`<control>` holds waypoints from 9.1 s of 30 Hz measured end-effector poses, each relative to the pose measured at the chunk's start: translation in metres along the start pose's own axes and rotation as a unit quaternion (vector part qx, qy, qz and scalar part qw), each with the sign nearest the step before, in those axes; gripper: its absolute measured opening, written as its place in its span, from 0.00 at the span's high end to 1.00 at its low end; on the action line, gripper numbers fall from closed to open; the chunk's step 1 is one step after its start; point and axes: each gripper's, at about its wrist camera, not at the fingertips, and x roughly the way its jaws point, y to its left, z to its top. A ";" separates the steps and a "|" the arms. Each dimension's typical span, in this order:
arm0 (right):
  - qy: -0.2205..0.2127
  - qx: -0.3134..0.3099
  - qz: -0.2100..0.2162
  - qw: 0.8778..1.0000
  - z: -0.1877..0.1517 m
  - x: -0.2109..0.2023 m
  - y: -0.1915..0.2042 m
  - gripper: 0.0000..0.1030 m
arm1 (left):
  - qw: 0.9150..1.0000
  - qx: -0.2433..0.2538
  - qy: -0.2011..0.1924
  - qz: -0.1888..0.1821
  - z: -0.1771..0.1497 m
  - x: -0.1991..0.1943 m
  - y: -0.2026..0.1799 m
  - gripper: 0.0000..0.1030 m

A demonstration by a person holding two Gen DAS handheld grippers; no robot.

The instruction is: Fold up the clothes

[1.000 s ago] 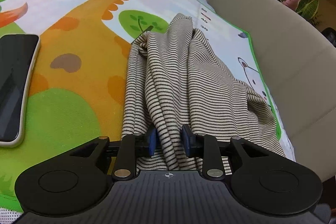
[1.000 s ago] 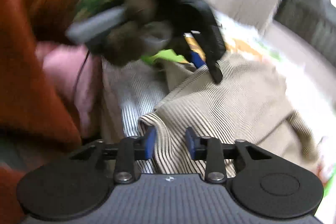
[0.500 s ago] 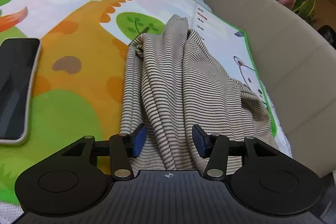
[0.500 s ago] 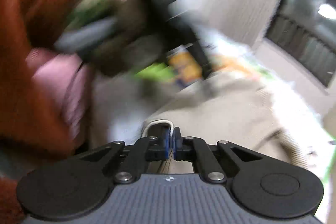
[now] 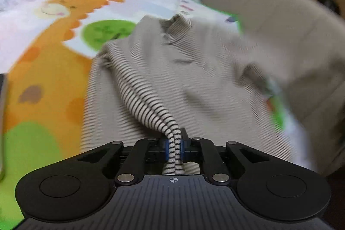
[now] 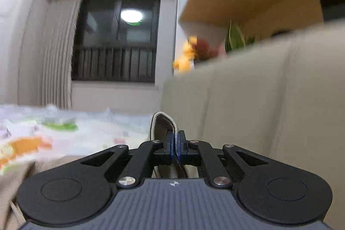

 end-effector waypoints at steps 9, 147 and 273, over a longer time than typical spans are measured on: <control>0.064 -0.007 -0.022 0.998 -0.031 0.043 0.013 0.97 | 0.970 -0.167 -0.176 0.013 0.153 -0.065 0.107 0.83; 0.237 0.040 0.170 0.956 -0.111 0.092 0.127 0.64 | 0.990 0.061 -0.104 0.070 -0.006 0.067 0.022 0.00; 0.267 0.098 0.342 0.896 -0.055 0.066 0.138 0.74 | 0.994 0.097 -0.003 0.048 0.047 -0.007 0.031 0.46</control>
